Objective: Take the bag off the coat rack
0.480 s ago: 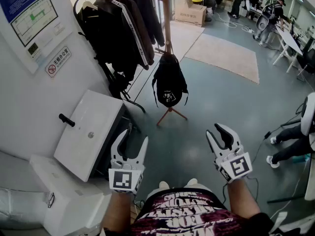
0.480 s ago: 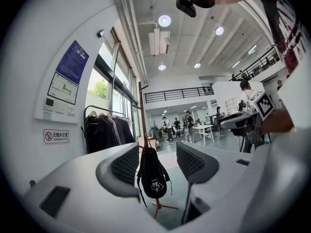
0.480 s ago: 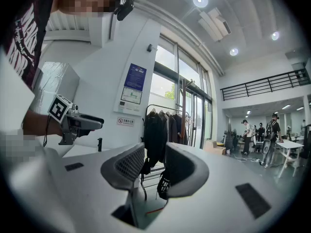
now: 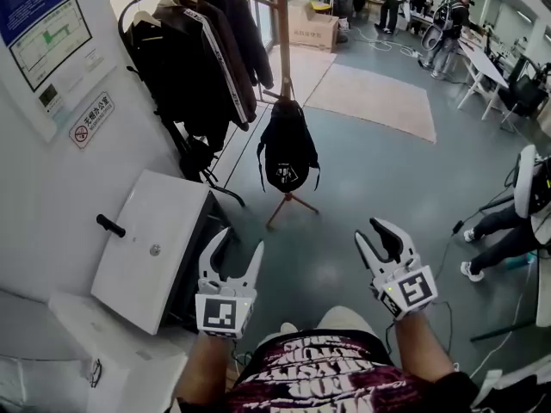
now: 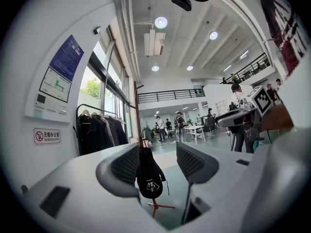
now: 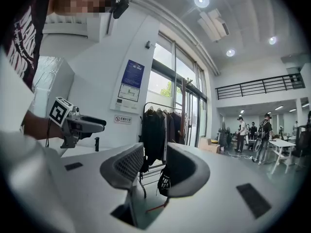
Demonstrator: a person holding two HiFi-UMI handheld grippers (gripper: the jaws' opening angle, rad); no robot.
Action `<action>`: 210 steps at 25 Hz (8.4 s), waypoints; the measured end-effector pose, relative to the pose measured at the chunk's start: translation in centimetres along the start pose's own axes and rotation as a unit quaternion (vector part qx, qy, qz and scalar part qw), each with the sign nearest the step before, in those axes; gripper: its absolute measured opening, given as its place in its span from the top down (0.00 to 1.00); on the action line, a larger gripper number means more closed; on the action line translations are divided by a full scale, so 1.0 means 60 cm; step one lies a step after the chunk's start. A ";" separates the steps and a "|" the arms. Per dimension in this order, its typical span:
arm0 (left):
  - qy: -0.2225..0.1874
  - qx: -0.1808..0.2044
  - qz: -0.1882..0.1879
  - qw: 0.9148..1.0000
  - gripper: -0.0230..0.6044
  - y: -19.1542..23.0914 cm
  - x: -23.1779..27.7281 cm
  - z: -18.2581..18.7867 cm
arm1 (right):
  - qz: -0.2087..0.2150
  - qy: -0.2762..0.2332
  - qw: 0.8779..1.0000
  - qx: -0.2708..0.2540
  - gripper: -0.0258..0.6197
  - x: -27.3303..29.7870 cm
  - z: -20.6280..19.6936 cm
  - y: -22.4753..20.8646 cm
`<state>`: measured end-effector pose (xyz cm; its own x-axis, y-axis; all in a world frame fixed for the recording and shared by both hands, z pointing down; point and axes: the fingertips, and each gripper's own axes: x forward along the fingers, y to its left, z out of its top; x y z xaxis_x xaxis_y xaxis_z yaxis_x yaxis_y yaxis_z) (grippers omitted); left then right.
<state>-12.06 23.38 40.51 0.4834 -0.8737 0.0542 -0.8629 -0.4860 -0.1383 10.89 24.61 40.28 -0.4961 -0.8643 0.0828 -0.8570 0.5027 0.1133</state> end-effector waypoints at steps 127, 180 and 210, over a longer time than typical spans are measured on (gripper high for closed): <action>0.044 -0.052 -0.108 0.992 0.58 0.293 0.730 -0.106 | 0.036 0.049 0.997 0.044 0.66 0.701 -0.069 -0.319; 0.144 -0.043 -0.106 0.983 0.74 0.219 0.942 -0.260 | 0.178 0.129 0.969 0.108 0.78 0.891 -0.247 -0.355; 0.101 -0.050 -0.120 0.986 0.86 0.244 0.899 -0.141 | 0.133 0.078 0.982 0.112 0.95 0.855 -0.129 -0.371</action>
<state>0.14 -31.01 49.76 0.6458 -0.7141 0.2702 -0.7417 -0.6708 -0.0002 5.56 -30.80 49.65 -0.6933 -0.6819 0.2332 -0.7186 0.6786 -0.1521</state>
